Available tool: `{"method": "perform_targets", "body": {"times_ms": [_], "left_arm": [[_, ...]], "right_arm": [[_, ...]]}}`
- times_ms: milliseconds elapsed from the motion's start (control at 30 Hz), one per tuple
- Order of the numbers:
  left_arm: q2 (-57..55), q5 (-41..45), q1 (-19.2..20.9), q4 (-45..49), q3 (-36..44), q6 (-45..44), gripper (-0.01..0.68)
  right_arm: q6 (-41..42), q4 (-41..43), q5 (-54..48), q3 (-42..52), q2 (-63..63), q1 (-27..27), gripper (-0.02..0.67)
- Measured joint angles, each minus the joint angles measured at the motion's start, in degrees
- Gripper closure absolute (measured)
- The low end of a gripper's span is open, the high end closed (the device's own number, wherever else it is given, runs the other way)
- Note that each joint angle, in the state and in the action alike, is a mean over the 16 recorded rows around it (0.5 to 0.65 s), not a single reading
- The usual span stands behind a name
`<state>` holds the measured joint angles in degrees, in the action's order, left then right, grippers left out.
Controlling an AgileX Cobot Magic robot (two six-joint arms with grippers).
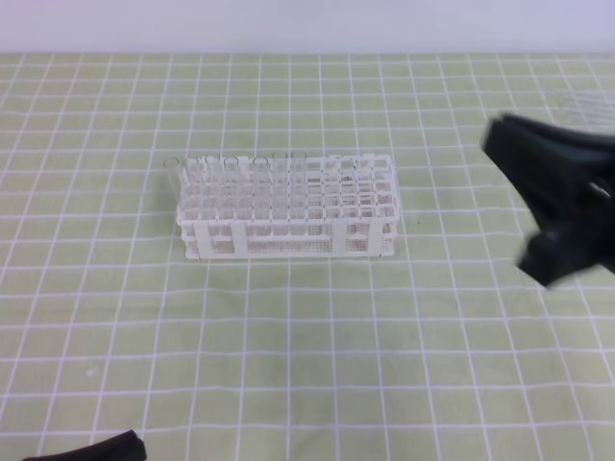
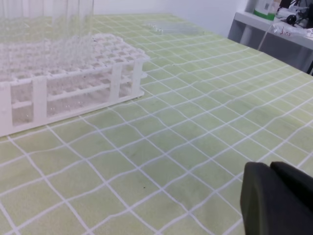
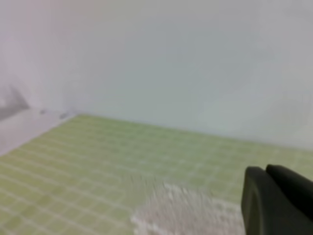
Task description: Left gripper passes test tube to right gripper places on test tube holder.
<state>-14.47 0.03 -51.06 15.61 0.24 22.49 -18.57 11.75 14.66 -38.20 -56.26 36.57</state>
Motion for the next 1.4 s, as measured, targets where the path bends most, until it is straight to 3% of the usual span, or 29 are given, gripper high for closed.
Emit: {"method": "perform_targets", "body": {"times_ms": [467,700,1033,1400], "left_arm": [[0.0,0.2,0.0,0.0,-0.1,0.0,0.673],[0.0,0.3,0.0,0.0,-0.1,0.0,0.673],[0.0,0.5,0.0,0.0,0.0,0.0,0.673],[0.0,0.5,0.0,0.0,0.0,0.0,0.673]], "right_arm": [[-3.3,2.3,-16.7,5.7,13.4,-1.5,0.65],[-3.3,4.7,-21.7,11.7,24.0,-9.9,0.65],[-3.3,5.0,-23.4,27.6,47.9,-24.4,0.65],[-3.3,3.4,-26.6,34.7,57.3,-27.0,0.65]]}}
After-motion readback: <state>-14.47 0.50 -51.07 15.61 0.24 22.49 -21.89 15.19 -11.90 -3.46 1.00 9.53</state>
